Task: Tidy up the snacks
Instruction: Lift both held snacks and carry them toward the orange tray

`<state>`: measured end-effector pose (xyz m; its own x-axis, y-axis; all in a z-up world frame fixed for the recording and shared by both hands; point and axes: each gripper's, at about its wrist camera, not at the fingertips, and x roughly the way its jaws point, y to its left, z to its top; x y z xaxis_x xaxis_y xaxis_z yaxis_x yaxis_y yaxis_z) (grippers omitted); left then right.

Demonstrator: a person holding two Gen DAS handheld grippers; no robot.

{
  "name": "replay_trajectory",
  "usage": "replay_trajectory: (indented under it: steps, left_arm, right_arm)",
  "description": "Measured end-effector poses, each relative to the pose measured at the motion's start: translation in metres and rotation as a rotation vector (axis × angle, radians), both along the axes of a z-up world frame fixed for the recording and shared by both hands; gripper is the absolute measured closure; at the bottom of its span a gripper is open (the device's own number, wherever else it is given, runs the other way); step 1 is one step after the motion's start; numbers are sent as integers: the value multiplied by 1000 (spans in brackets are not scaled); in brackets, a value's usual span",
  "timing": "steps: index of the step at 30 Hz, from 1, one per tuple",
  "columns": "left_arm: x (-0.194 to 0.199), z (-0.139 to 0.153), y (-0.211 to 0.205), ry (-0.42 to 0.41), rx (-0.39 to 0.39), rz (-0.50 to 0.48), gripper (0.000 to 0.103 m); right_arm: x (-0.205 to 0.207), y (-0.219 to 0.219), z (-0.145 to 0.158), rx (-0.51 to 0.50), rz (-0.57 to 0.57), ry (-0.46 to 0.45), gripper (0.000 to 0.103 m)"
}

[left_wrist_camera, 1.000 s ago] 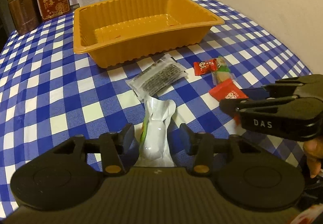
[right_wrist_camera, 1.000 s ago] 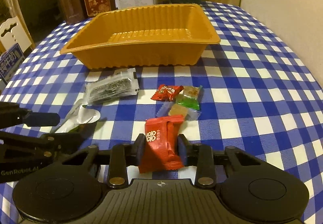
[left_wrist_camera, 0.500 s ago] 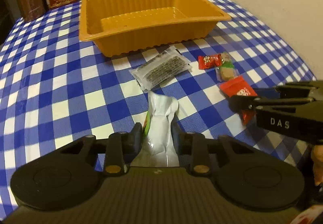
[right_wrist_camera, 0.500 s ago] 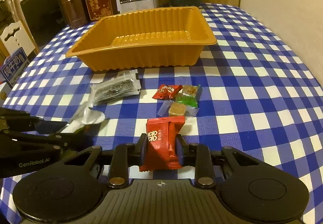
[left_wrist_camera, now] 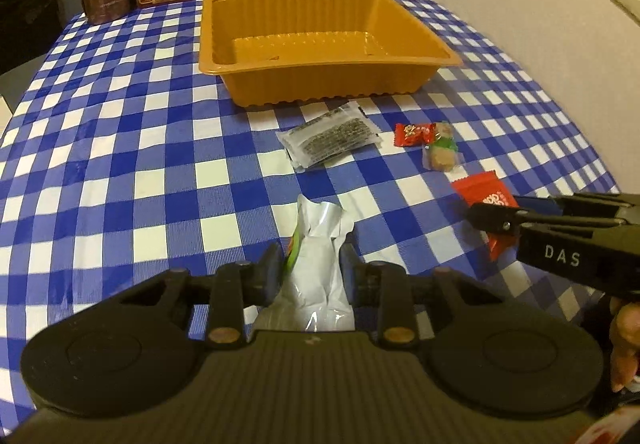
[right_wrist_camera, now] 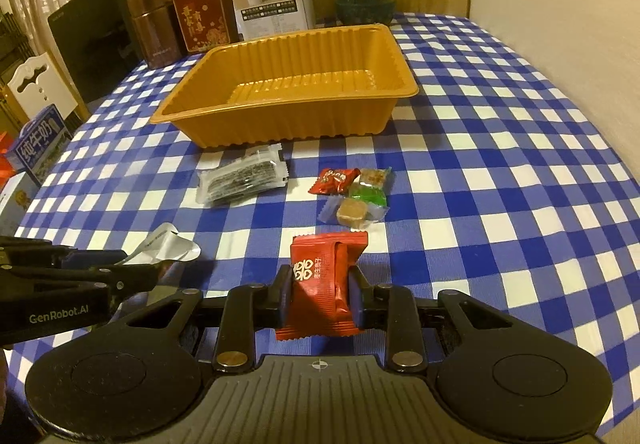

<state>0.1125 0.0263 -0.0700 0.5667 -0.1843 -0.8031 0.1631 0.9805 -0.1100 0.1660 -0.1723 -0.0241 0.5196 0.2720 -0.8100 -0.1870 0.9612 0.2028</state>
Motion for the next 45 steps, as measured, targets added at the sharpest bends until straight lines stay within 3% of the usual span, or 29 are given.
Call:
replay_trajectory:
  steps: [20, 38, 45]
  left_arm:
    - [-9, 49, -3, -91, -40, 66, 75]
    - [-3, 58, -4, -95, -61, 86, 75]
    - [10, 60, -3, -99, -80, 95, 75]
  right_arm:
    - [-4, 0, 46, 29, 8, -84, 74]
    - [0, -5, 50, 38, 6, -88, 74]
    - [19, -7, 53, 47, 4, -90, 74]
